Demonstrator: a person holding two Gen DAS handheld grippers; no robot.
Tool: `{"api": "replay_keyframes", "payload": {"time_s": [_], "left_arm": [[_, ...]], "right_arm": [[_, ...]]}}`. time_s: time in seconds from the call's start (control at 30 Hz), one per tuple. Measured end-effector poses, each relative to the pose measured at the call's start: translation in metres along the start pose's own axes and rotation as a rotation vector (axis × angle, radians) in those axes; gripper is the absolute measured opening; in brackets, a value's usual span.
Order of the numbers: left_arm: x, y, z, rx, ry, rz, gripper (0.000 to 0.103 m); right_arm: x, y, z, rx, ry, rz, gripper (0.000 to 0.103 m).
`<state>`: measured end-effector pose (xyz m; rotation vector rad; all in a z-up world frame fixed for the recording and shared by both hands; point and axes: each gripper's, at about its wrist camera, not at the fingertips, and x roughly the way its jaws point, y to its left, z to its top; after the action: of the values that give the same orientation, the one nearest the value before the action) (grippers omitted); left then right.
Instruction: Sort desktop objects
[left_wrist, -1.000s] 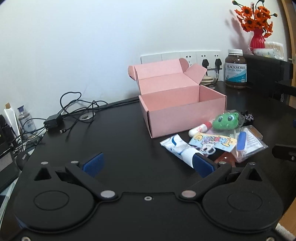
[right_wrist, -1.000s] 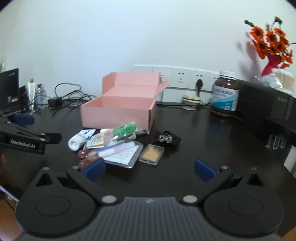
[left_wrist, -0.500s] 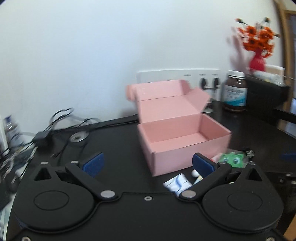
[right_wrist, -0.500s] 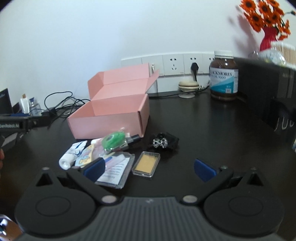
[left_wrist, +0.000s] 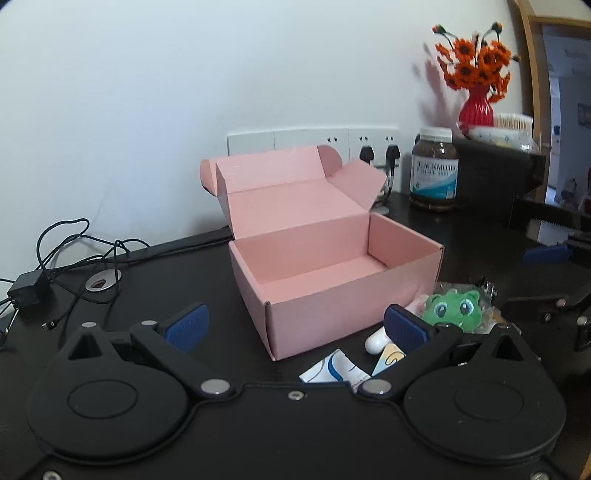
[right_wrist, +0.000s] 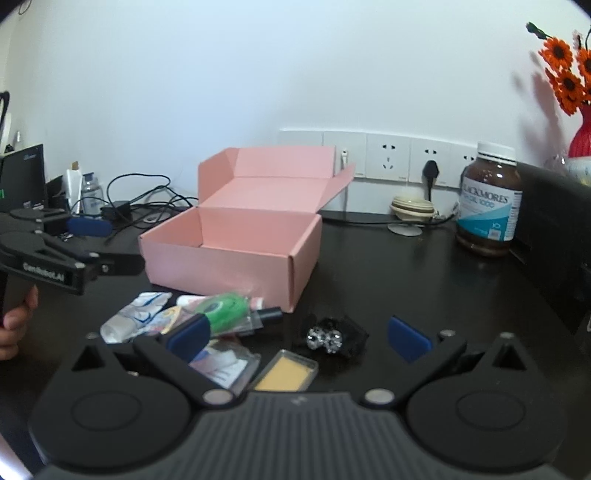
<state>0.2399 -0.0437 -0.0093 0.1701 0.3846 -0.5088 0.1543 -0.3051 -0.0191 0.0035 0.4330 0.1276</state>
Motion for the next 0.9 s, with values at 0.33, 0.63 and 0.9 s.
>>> {"api": "replay_keyframes", "payload": {"time_s": [0.33,0.63,0.9], "left_arm": [[0.008,0.009,-0.001,-0.064,0.022,0.136,0.103],[0.0,0.021,0.001,-0.126,-0.033,0.181,0.103],[0.003,0.015,0.002,-0.068,-0.042,0.245,0.103]], "right_arm": [[0.011,0.006,0.003,0.075,0.008,-0.046,0.102],[0.017,-0.008,0.014,0.152,-0.006,-0.071,0.102],[0.02,-0.011,0.015,0.245,0.026,-0.086,0.102]]}}
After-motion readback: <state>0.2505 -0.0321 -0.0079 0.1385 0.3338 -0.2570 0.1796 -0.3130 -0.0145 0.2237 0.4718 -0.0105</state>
